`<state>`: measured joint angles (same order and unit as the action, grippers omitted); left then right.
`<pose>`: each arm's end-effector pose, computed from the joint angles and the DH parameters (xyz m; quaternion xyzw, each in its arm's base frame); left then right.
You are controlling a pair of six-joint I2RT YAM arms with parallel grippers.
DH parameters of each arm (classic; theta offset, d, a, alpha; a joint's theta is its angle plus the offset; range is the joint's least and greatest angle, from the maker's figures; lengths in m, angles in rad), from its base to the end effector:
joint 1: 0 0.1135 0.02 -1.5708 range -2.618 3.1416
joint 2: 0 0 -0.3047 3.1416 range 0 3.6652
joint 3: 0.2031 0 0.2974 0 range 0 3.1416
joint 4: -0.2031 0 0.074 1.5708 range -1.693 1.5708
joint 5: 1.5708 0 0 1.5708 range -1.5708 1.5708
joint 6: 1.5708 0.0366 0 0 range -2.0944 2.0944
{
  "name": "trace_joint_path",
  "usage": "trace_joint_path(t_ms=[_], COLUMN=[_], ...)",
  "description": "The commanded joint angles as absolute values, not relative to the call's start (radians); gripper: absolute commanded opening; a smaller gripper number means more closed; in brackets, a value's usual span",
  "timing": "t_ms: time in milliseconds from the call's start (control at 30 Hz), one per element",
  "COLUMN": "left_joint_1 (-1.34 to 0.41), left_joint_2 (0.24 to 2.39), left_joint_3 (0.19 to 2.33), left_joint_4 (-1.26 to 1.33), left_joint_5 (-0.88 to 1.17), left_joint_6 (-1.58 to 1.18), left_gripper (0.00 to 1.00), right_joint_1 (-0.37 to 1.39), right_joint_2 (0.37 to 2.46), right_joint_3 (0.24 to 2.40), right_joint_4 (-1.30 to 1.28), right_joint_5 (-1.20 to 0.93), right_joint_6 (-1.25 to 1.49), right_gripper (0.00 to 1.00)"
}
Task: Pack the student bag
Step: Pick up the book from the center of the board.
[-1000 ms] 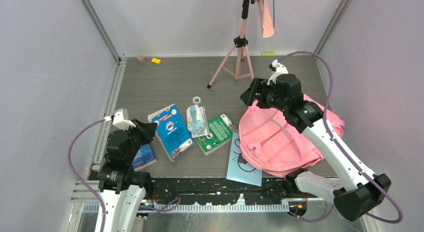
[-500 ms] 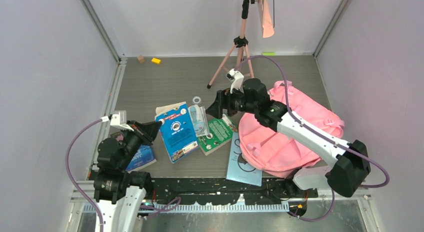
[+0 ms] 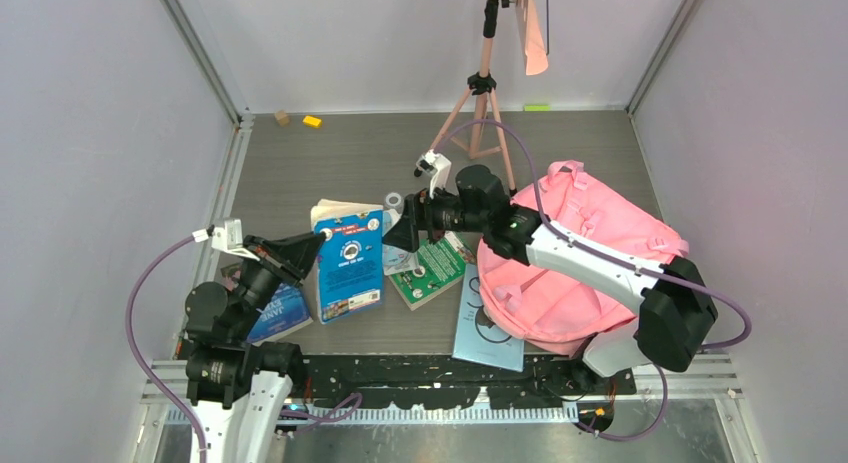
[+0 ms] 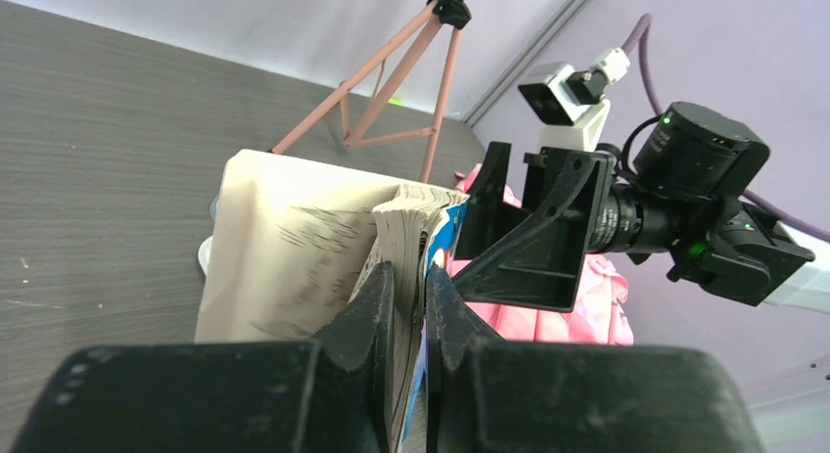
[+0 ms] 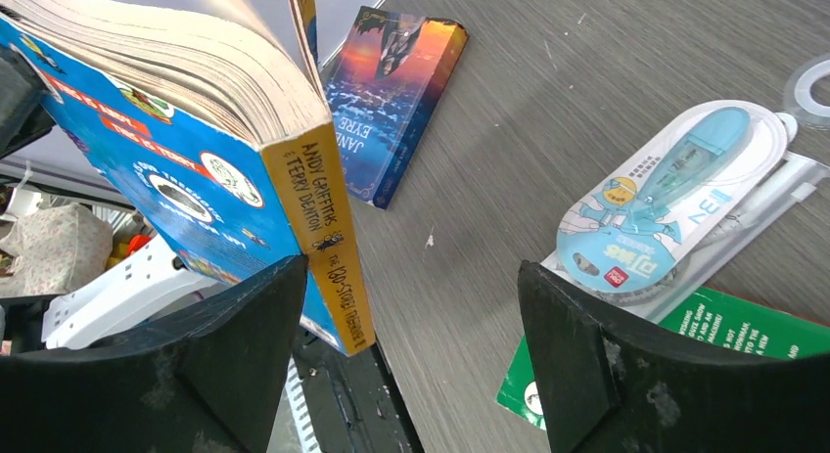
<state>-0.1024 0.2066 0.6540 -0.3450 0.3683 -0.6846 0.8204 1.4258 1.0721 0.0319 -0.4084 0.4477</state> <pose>0.0643 -0.0199 0.3672 -0.0588 0.6700 -0.3931 0.6270 0.2431 0.2821 0.3364 -0.2637 0.7587 0.4717 0.3638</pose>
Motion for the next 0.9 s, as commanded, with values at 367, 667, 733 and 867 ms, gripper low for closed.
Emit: trace_joint_path(t_ms=[367,667,733,867], left_joint_1=[-0.101,-0.100,-0.100,-0.100], left_joint_2=[0.187,0.180,0.179,0.178], left_joint_3=[0.678,0.693,0.700,0.704], left_joint_4=[-0.243,-0.194,-0.186,-0.172], left_joint_5=[0.374,0.385,0.385,0.387], left_joint_6=[-0.734,-0.766,-0.774,-0.786], left_gripper=[0.00,0.00,0.00,0.00], right_joint_1=[0.848,0.849,0.852,0.875], right_joint_2=[1.332,1.374,1.394,1.410], right_joint_3=[1.052,1.075,1.085,1.103], right_joint_4=[0.131,0.156,0.164,0.172], right_joint_5=[-0.373,-0.462,-0.494,-0.522], right_joint_6=[0.494,0.533,0.542,0.539], right_gripper=[0.88,0.88,0.88,0.88])
